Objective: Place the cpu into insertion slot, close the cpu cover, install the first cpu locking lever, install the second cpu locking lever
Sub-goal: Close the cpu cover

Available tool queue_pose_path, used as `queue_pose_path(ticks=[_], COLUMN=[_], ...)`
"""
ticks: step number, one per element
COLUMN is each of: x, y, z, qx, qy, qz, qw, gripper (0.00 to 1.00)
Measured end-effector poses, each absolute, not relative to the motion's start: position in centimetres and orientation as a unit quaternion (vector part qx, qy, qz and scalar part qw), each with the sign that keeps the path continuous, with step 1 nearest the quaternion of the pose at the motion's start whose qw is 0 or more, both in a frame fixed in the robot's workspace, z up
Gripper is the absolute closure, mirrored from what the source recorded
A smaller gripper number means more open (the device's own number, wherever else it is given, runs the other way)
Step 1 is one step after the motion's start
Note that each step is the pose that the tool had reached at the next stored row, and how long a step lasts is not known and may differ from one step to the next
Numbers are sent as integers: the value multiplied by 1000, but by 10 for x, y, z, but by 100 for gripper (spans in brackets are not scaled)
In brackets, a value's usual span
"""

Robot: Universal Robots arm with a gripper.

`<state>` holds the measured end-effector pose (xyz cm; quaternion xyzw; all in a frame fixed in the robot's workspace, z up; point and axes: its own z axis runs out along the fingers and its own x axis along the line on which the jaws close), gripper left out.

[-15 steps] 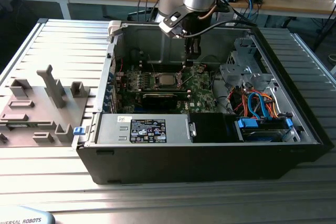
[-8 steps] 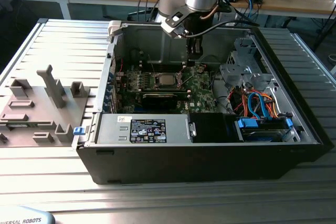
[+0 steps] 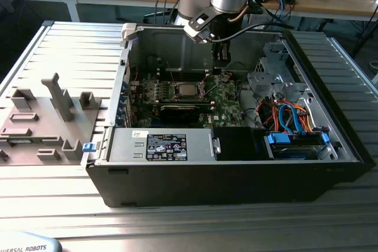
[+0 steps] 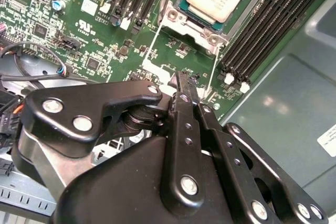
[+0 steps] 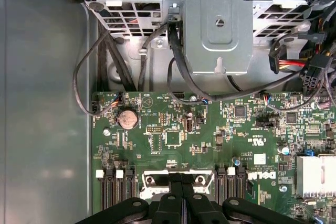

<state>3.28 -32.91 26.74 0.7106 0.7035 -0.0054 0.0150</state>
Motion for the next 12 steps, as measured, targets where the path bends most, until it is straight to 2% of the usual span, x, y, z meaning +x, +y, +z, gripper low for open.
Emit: queue_pose_path(ticks=[12], x=[36], y=[-329], z=[267], qx=[711], qy=[703], qz=[-5], qw=[15], gripper=[89])
